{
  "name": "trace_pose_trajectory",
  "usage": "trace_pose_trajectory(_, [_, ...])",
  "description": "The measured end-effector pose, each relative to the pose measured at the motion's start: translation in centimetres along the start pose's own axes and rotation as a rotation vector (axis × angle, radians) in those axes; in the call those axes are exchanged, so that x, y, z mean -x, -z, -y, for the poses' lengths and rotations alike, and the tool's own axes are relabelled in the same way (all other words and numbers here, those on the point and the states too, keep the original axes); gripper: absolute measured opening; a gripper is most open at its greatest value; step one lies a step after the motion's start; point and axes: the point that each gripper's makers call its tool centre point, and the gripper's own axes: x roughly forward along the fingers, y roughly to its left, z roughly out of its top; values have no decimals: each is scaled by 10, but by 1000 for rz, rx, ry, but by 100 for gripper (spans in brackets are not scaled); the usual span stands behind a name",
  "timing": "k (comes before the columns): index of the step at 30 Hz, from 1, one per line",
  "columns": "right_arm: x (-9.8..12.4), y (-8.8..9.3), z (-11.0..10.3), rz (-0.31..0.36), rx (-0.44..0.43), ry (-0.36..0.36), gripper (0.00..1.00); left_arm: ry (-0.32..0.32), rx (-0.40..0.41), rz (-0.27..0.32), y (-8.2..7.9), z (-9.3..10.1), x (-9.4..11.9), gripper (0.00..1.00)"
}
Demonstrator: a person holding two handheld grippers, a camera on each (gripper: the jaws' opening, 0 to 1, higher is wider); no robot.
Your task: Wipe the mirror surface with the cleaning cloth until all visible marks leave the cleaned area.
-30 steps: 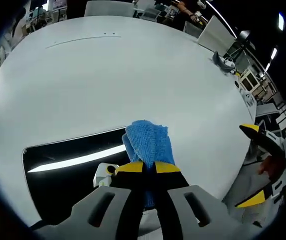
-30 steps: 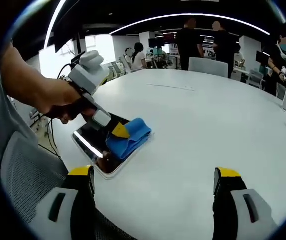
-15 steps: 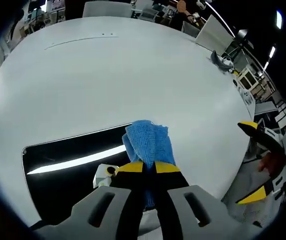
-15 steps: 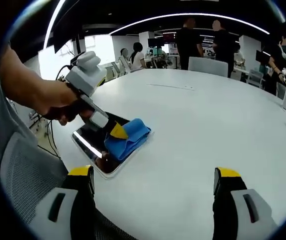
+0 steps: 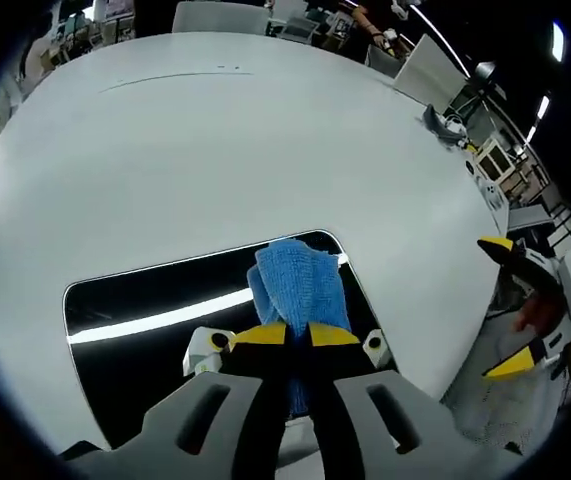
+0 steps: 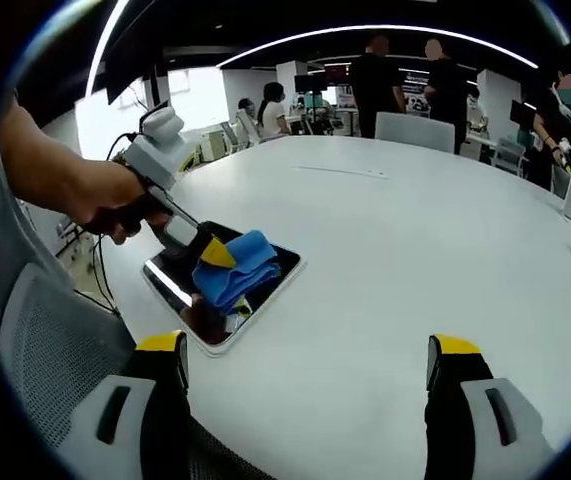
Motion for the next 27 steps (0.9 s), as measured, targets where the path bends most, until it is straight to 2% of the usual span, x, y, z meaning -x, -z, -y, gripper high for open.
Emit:
trace_pose_trajectory(7, [0,-1,-3,1,4,-5,98,-27,50,14,6,-33,17,3])
trace_pose_trajectory(20, [0,0,-5,-7,14,-14,98,-63,97,15,14,-73,40,3])
trace_pose_trajectory(27, [0,1,-5,-9,12,-14,98,-56,113,12,16,-84,46,3])
